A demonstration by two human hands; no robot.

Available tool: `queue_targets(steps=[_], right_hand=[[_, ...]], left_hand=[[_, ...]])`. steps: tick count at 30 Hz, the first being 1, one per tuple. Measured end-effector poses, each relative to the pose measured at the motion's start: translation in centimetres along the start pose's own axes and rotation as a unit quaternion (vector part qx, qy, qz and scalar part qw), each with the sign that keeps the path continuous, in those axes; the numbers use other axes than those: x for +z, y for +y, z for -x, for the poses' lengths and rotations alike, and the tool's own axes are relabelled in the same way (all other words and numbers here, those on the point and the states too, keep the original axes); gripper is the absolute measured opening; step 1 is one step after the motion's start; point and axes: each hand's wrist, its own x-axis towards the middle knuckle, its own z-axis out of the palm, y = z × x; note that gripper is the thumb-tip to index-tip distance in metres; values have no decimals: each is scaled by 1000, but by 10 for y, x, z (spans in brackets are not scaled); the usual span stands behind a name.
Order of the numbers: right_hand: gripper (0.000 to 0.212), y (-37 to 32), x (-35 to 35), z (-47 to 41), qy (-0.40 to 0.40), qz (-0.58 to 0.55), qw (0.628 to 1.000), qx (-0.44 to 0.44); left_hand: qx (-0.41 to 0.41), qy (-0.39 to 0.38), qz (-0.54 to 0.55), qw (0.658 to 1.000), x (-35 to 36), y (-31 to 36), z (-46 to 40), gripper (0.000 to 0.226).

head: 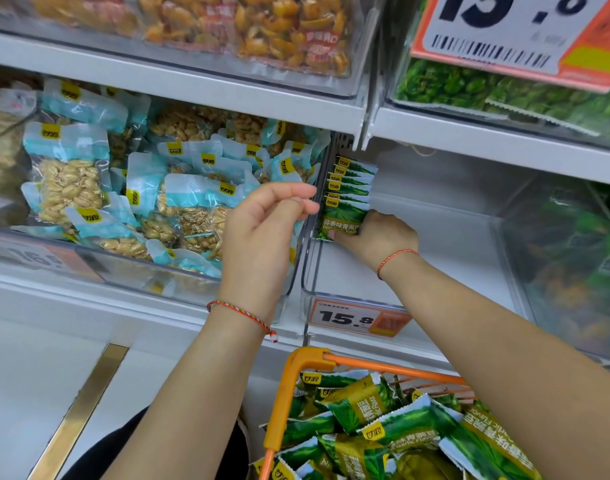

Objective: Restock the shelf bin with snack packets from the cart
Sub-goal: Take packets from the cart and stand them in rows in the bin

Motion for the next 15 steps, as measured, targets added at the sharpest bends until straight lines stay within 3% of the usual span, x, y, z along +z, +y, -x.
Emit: queue_targets(steps=[3,9,15], right_hand=[[59,0,0,0,10,14,1000,-9],[67,2,1,3,-45,-1,999,2],[59,4,-17,14,-72,14,997,8]], left_hand=[[0,-1,-5,1000,1,0,1,28],[8,-5,-11,1000,1,-1,0,29],[22,-9,-21,1000,-1,-1,0,28]])
